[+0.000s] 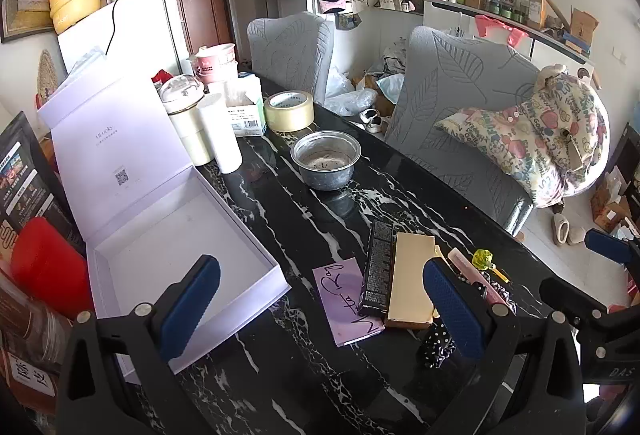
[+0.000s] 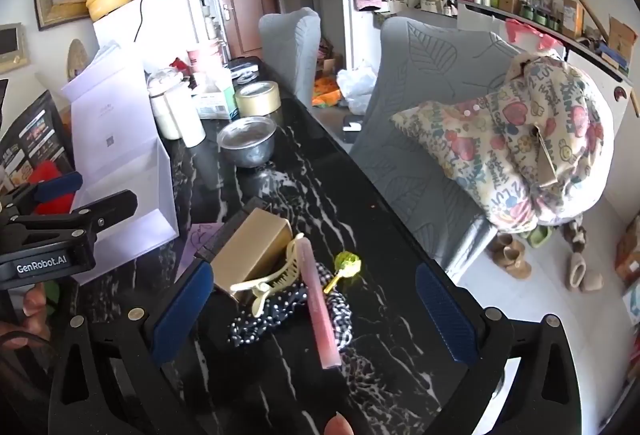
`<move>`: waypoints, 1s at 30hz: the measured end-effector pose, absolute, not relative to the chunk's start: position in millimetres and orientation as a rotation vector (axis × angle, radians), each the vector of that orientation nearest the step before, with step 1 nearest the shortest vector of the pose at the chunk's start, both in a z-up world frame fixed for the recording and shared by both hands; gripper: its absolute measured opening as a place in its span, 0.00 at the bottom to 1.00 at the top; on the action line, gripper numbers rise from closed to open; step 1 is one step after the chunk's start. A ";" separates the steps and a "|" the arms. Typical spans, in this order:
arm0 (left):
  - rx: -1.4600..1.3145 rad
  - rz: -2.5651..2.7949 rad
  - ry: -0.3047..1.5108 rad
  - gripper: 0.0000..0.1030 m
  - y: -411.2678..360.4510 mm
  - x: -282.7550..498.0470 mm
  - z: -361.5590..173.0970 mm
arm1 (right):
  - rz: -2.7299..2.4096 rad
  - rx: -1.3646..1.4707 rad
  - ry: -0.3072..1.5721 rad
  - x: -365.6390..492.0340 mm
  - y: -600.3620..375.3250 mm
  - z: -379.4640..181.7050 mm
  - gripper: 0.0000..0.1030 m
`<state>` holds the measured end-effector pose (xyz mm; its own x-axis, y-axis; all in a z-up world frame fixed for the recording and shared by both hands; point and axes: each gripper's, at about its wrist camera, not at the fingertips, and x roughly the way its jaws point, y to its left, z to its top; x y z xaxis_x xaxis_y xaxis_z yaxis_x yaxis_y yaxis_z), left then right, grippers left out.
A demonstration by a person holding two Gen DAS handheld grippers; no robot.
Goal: Organize rigid objects
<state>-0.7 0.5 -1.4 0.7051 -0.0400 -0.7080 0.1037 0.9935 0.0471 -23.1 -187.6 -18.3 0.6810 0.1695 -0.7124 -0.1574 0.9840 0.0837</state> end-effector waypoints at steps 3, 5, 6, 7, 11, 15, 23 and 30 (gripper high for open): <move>0.077 -0.078 0.789 1.00 2.6 1.3 -2.1 | 0.185 0.020 0.804 -22.2 -188.1 -18.5 1.00; 0.070 -0.080 0.791 1.00 2.6 1.4 -2.8 | 0.183 0.019 0.805 -22.0 -188.2 -18.4 1.00; 0.064 -0.085 0.791 1.00 3.5 2.0 -3.3 | 0.184 0.018 0.805 -22.1 -188.4 -18.6 1.00; 0.059 -0.090 0.792 1.00 4.4 2.1 -3.8 | 0.183 0.016 0.805 -22.0 -188.4 -18.7 1.00; 0.061 -0.081 0.792 1.00 4.5 2.7 -4.7 | 0.181 0.008 0.808 -22.1 -188.0 -19.4 1.00; 0.064 -0.072 0.793 1.00 5.8 3.0 -4.7 | 0.185 0.005 0.811 -21.3 -187.5 -19.9 1.00; 0.071 -0.068 0.797 1.00 4.8 3.4 -5.7 | 0.177 0.006 0.813 -21.5 -187.8 -20.1 1.00; 0.073 -0.069 0.797 1.00 3.3 2.7 -5.6 | 0.180 0.010 0.809 -22.8 -188.2 -19.7 1.00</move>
